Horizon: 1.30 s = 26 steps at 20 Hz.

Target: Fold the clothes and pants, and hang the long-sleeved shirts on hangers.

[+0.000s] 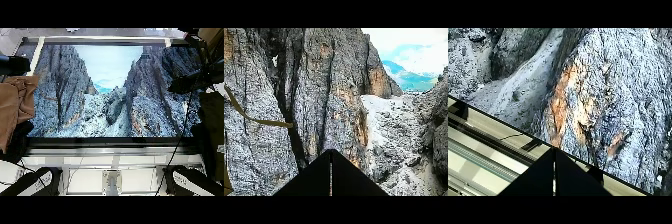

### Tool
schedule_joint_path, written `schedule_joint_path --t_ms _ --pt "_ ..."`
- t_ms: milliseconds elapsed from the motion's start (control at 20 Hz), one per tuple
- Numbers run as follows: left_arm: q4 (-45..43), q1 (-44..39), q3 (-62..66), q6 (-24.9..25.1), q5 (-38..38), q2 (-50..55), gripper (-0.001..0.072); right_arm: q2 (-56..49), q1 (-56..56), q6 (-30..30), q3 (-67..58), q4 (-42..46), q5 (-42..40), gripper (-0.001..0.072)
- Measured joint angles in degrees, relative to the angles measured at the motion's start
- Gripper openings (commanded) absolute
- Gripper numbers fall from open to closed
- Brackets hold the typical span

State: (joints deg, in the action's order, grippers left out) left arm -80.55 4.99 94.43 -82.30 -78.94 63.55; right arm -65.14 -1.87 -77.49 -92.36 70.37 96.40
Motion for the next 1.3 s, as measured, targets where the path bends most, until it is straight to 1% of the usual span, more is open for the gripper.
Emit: schedule_joint_path --t_ms 600,700,750,800,850,950,1050,1150,1300 --pt "0.0 0.0 0.0 0.0 0.0 0.0 0.0019 0.0 0.0 0.0 0.0 -0.7 0.0 0.0015" --pt "0.0 0.0 0.0 0.0 0.2 0.2 0.004 0.0 0.0 0.0 0.0 -0.7 0.0 0.0015" --pt "-0.3 0.0 0.0 0.4 1.0 0.5 0.029 0.0 0.0 0.0 0.0 -0.7 -0.2 0.0015" --pt "-1.7 0.1 0.0 1.0 1.8 0.9 0.0626 0.0 0.0 0.0 0.0 -0.7 -0.5 0.0015" --pt "-4.4 0.3 0.0 1.3 2.6 1.6 0.0699 0.0 0.0 0.0 0.0 -0.7 -0.9 0.0015" --pt "-13.1 1.7 0.0 0.3 3.8 3.7 0.07 0.0 0.0 0.0 0.0 -0.7 -1.9 0.0015" --pt "-20.3 5.0 0.0 -2.4 4.5 7.2 0.07 0.0 0.0 0.0 0.0 -0.7 -3.5 0.0015" --pt "-23.8 8.7 0.0 -4.3 4.7 11.9 0.07 0.0 0.0 0.0 0.0 -0.7 -5.7 0.0015" --pt "-26.9 12.7 0.0 -5.5 4.8 20.2 0.07 0.0 0.0 0.0 0.0 -0.7 -9.0 0.0015"
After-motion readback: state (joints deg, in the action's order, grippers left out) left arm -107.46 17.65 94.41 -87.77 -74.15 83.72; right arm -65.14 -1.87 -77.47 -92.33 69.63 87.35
